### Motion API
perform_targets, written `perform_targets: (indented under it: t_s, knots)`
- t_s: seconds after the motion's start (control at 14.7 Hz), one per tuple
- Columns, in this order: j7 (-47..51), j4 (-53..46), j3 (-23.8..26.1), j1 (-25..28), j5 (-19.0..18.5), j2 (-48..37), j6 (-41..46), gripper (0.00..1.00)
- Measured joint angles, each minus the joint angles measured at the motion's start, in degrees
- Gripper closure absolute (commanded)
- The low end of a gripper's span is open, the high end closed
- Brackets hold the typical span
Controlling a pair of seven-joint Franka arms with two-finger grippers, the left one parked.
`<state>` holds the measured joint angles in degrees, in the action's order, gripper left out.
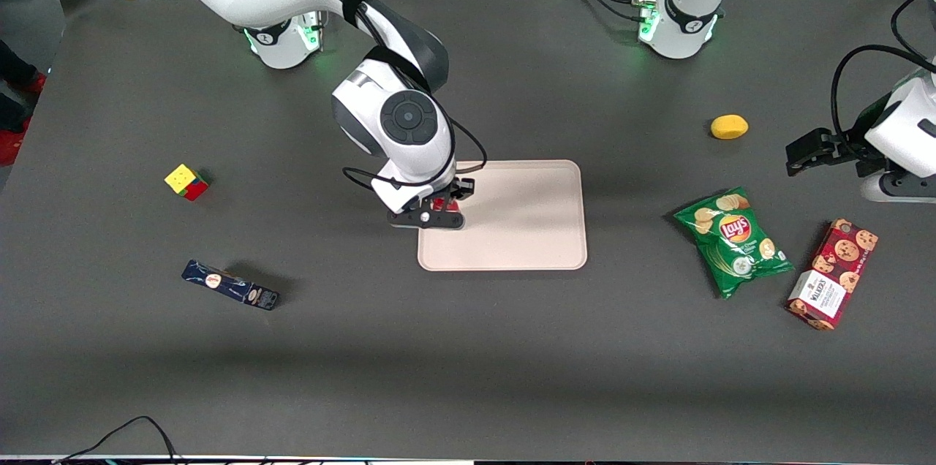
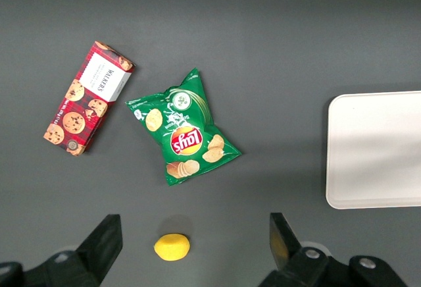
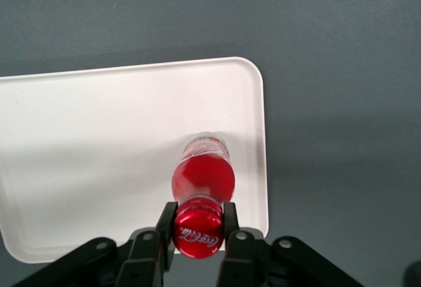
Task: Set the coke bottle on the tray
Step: 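Lower the bottle upright onto the tray with the right gripper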
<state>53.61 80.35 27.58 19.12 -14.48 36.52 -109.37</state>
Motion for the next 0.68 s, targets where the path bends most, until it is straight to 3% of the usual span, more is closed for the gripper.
perform_targets:
  t_s: [0.68]
  knots:
    - [2.2, 2.5, 0.1, 0.0, -1.5, 0.8, -3.2, 1.00]
